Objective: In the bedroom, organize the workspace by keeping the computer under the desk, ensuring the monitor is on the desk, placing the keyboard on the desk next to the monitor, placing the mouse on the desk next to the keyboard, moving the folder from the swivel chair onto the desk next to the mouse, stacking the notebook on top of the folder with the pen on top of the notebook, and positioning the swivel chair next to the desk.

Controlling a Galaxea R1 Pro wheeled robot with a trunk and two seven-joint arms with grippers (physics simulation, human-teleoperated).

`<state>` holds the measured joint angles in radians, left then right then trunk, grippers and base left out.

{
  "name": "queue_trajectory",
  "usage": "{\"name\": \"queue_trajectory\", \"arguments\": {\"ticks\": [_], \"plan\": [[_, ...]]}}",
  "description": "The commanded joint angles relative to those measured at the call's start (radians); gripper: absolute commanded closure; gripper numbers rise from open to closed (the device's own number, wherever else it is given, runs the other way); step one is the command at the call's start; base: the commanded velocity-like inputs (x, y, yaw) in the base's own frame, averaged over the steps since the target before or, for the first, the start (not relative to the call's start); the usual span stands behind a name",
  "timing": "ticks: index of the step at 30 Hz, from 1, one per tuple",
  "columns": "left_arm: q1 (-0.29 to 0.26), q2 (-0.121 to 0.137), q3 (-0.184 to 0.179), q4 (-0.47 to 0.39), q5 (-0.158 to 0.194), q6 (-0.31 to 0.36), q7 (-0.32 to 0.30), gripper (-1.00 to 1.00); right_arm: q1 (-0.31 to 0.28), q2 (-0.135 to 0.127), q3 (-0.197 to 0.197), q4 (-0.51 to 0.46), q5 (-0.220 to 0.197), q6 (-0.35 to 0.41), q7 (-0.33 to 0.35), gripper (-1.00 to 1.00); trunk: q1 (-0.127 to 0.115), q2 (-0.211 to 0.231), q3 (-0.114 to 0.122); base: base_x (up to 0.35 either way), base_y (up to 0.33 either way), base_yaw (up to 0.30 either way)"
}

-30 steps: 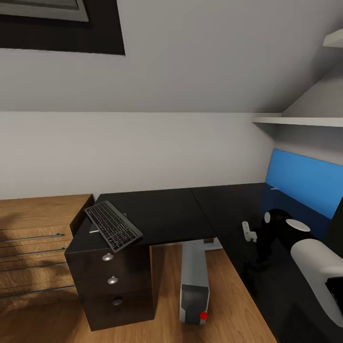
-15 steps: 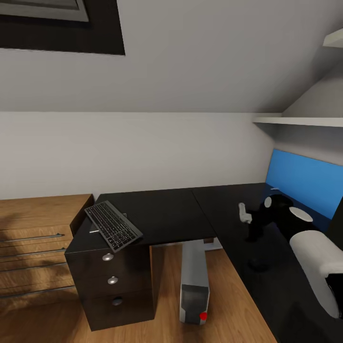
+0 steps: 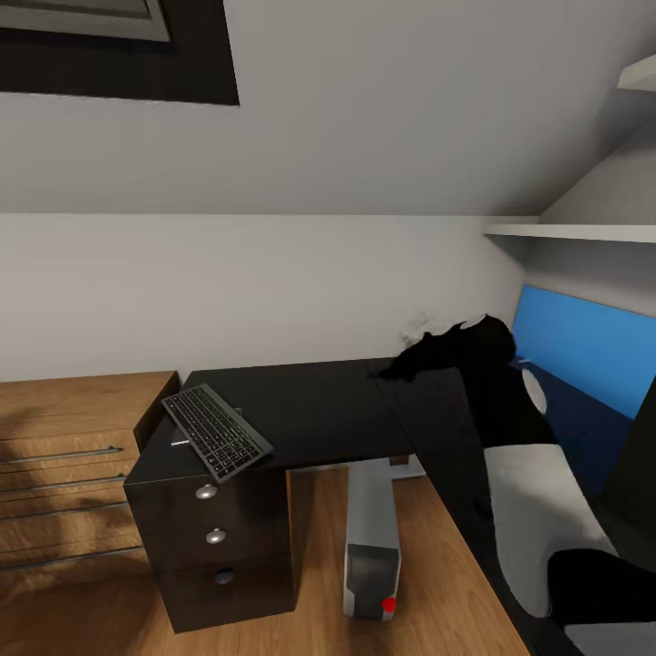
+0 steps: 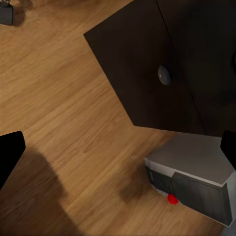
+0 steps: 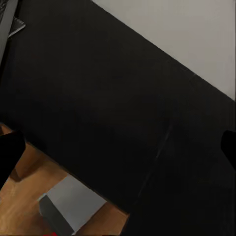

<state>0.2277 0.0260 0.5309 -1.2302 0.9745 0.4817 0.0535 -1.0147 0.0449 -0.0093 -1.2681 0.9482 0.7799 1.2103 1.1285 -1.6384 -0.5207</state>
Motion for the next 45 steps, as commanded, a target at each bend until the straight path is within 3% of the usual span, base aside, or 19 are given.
{"name": "queue_trajectory", "arguments": {"ticks": [1,4,5,8,9,13,18,29,37,45], "plan": [[0.0,0.0,-0.001,-0.002,0.01,0.005,0.006,-1.0,0.015,0.024,-0.005,-0.02,-0.005,0.033,0.003,-1.0,0.0,-0.001,-0.001,0.0,0.0,0.0],[0.0,0.0,-0.006,-0.002,0.01,0.005,0.006,-1.0,0.071,0.077,-0.023,-0.078,-0.048,0.083,-0.027,-1.0,0.0,-0.001,-0.001,0.0,0.0,0.0],[0.0,0.0,-0.009,-0.002,0.009,0.005,0.006,-1.0,0.109,0.1,-0.03,-0.107,-0.082,0.102,-0.053,-1.0,0.0,-0.001,-0.001,0.0,0.0,0.0],[0.0,0.0,-0.011,-0.002,0.009,0.005,0.006,-1.0,0.15,0.121,-0.038,-0.132,-0.161,0.118,-0.1,-1.0,0.0,-0.001,-0.001,0.0,0.0,0.0],[0.0,0.0,-0.012,-0.002,0.009,0.005,0.006,-1.0,0.176,0.128,-0.041,-0.142,-0.232,0.124,-0.133,-1.0,0.0,-0.001,-0.001,0.0,0.0,0.0],[0.0,0.0,-0.013,-0.002,0.009,0.005,0.006,-1.0,0.226,0.13,-0.047,-0.151,-0.381,0.126,-0.2,-1.0,0.0,-0.001,-0.001,0.0,0.0,0.0],[-0.025,0.028,-0.013,0.015,-0.019,-0.007,-0.022,-1.0,0.245,0.127,-0.062,-0.133,-0.384,0.101,-0.208,-1.0,0.0,-0.001,-0.001,0.0,0.0,0.0],[-0.025,0.029,-0.013,0.015,-0.08,-0.007,-0.082,-1.0,0.245,0.127,-0.062,-0.133,-0.384,0.101,-0.208,-1.0,0.0,-0.001,-0.001,0.0,0.0,0.0],[-0.025,0.029,-0.013,0.015,-0.125,-0.007,-0.082,-1.0,0.245,0.127,-0.062,-0.133,-0.384,0.101,-0.208,-1.0,0.0,-0.001,-0.001,0.0,0.0,0.0],[0.009,0.041,-0.009,-0.012,-0.081,0.004,-0.037,-1.0,0.278,0.127,-0.097,-0.127,-0.407,0.146,-0.189,-1.0,0.0,-0.001,-0.001,0.0,0.0,0.0]]}}
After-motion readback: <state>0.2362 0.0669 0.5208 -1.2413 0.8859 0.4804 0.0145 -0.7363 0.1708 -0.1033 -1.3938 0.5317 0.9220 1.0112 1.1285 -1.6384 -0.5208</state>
